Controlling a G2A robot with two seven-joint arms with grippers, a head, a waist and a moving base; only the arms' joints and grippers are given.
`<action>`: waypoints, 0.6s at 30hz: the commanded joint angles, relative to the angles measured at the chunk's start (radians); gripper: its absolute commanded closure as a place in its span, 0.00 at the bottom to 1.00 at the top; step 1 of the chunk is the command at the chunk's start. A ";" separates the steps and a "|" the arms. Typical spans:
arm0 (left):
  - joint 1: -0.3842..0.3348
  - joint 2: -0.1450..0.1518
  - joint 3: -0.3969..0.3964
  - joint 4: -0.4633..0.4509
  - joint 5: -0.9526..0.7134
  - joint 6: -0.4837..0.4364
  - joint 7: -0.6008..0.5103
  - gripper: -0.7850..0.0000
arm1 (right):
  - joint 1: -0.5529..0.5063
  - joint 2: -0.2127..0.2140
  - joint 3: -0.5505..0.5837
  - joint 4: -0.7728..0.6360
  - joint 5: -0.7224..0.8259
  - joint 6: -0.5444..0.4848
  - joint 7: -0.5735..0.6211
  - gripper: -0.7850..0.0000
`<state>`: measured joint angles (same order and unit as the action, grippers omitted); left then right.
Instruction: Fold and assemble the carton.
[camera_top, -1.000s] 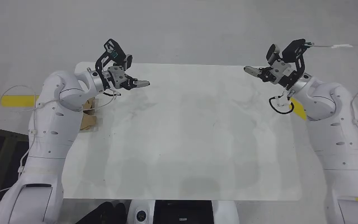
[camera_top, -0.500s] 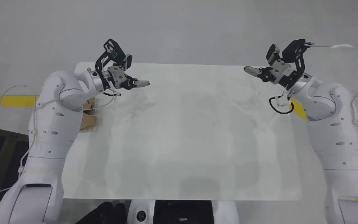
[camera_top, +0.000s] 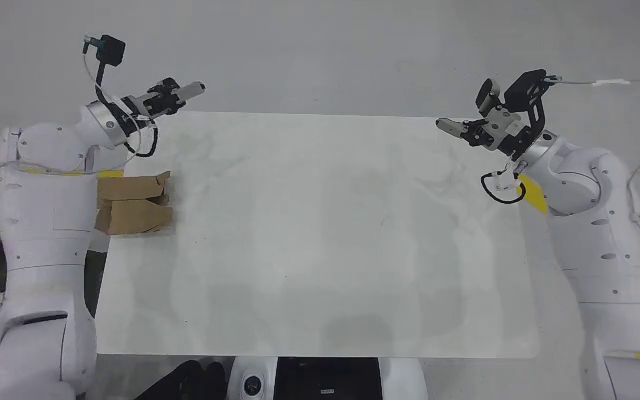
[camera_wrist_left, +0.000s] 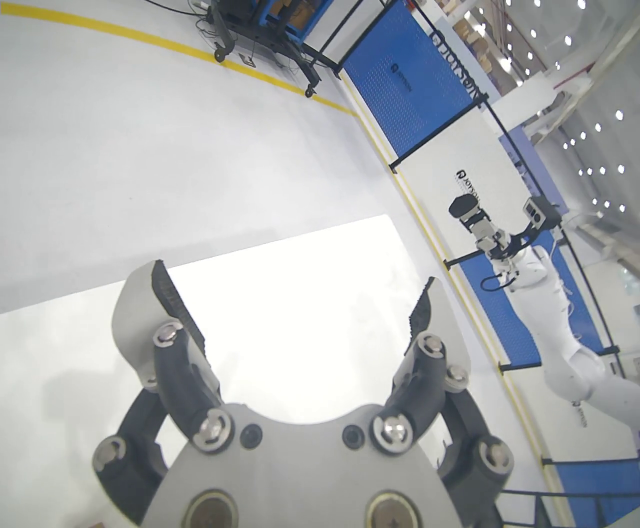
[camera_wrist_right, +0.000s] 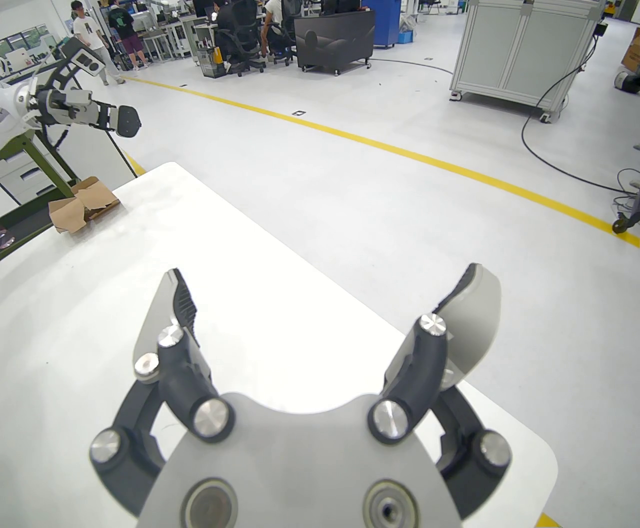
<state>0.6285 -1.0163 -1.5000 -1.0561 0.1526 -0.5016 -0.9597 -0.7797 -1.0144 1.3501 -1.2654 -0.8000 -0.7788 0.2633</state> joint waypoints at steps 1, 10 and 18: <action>0.001 0.012 -0.038 0.022 -0.016 0.011 -0.010 0.00 | 0.000 0.000 0.000 0.000 0.000 0.000 0.000 0.00; 0.052 0.062 -0.207 0.078 -0.067 0.008 0.013 0.00 | 0.000 0.000 0.000 0.000 0.000 0.000 0.000 0.00; 0.135 0.123 -0.376 0.094 0.052 0.073 0.069 0.00 | 0.000 0.000 0.000 0.000 0.000 0.000 0.000 0.00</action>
<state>0.7502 -0.9020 -1.8530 -0.9632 0.1844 -0.4392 -0.8981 -0.7797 -1.0144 1.3501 -1.2654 -0.8000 -0.7788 0.2633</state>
